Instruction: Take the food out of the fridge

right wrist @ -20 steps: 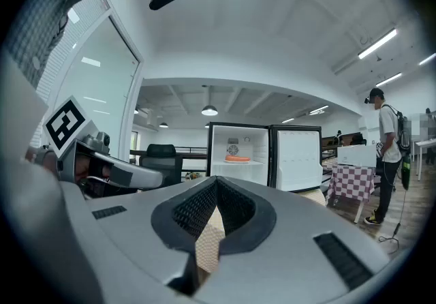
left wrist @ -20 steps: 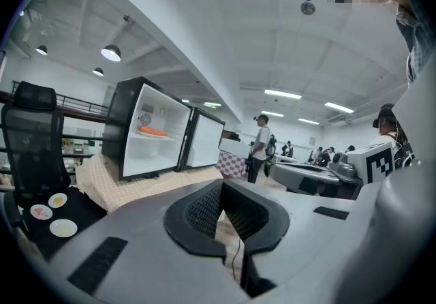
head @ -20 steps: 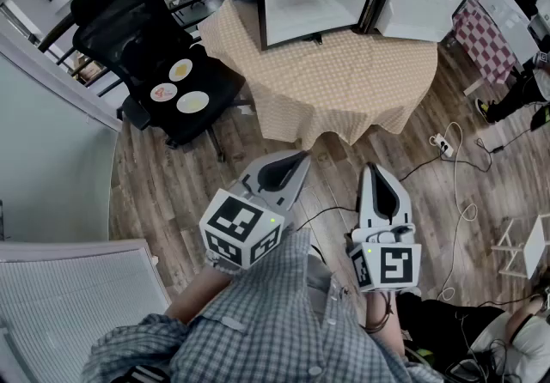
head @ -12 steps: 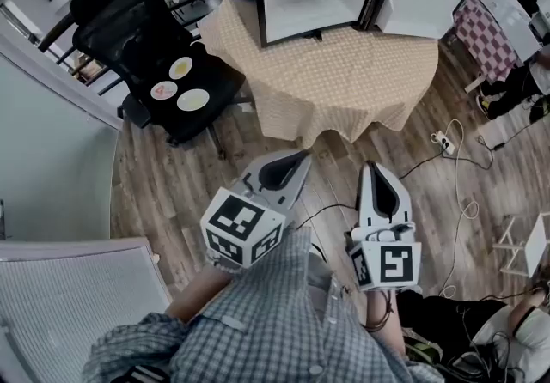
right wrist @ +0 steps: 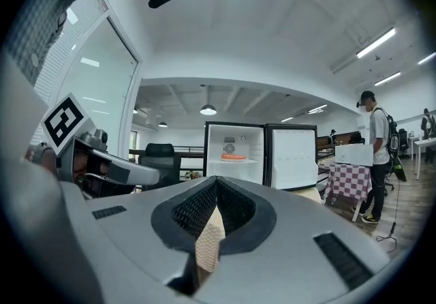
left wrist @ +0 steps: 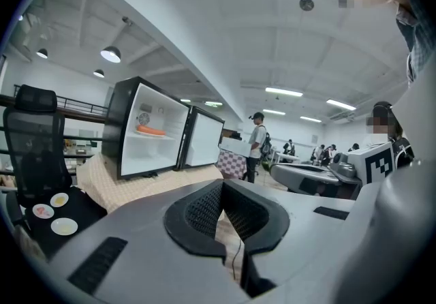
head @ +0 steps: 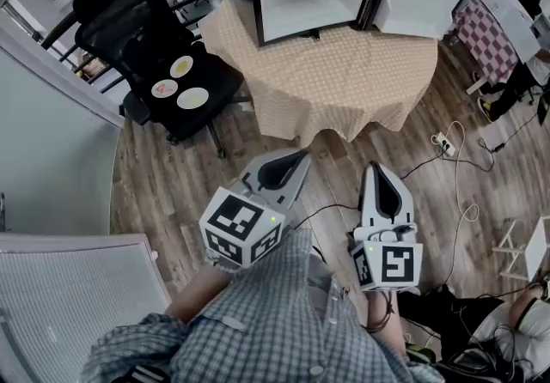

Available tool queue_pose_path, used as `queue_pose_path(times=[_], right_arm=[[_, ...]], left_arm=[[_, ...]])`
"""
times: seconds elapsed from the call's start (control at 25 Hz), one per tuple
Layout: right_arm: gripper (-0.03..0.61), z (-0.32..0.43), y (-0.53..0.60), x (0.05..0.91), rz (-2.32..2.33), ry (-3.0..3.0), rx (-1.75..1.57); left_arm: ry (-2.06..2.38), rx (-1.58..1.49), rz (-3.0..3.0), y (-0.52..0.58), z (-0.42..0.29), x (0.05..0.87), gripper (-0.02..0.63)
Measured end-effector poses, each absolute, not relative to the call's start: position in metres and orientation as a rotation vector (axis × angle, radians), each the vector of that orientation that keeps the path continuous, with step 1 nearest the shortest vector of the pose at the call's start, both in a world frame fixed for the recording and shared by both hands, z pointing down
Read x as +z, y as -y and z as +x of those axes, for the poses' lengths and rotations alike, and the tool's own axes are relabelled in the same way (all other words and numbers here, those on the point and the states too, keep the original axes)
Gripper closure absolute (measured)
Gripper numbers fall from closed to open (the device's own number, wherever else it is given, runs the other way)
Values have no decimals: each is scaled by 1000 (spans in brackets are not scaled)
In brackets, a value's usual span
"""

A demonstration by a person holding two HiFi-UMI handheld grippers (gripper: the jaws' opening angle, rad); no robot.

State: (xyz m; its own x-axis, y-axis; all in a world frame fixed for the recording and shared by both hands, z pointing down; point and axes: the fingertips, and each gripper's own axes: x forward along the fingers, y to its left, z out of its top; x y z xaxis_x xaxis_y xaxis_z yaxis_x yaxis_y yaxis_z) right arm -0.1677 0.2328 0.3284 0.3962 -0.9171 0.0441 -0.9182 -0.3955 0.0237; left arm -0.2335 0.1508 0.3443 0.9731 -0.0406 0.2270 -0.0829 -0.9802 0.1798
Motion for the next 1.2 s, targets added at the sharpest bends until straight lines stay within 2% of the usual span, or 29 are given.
queue_pose_path(times=[0.88, 1.2], right_arm=[[569, -121, -286, 358, 2636, 1605, 112], [569, -75, -255, 372, 2611, 1536, 154]], left_arm=[[49, 381, 2908, -196, -190, 370, 611], [-34, 415, 2887, -164, -125, 384, 611]])
